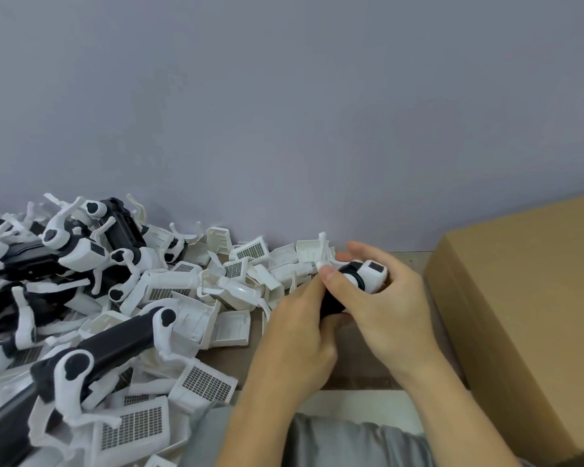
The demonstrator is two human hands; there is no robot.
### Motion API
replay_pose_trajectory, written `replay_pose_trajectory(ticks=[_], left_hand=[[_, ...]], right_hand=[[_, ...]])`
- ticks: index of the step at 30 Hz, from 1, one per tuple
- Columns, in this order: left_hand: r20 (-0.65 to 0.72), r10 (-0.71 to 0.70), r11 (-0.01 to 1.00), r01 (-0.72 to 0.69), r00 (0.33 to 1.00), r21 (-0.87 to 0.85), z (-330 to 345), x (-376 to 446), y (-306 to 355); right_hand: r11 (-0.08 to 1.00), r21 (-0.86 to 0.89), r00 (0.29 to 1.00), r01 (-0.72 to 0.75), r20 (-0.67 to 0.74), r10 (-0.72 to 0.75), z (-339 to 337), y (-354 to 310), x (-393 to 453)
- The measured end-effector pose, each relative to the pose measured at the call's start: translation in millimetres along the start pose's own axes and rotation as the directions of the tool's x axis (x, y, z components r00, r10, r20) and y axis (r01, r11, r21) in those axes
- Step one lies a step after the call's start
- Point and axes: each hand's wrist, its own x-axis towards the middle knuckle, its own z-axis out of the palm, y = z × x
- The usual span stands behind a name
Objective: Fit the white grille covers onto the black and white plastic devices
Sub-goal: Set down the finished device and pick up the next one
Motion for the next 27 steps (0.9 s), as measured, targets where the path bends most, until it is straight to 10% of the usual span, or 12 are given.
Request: replay_pose_trajectory(ticks=[9, 14, 17, 21, 27], left_hand=[[-0.073, -0.009, 1.000, 0.007, 0.997, -0.024, 0, 2, -3], [-0.273, -0.245, 0.928, 0.143, 0.930, -0.344, -1, 7, 1], [-0.329, -0.509, 0.732, 0.199, 0.795, -0.651, -8, 12, 3], [-0.044, -0.679, 0.107, 0.040, 0.733, -0.993, -24, 10, 8], [-0.010, -0.617, 0.048, 0.025, 0.787, -0.999, -24, 11, 6]], right_hand=[[0.997, 0.068, 0.998, 0.029, -0.052, -0.026, 6, -3, -2], [0.966, 0.254, 0.999, -0.042, 0.026, 0.037, 9, -1, -3], [0.972, 0.220, 0.994, -0.086, -0.049, 0.099, 4, 2, 0], [0.980, 0.061, 0.979, -0.189, -0.059, 0.193, 2, 6, 3], [0.944, -0.131, 0.939, -0.302, 0.133, 0.318, 5, 8, 0]])
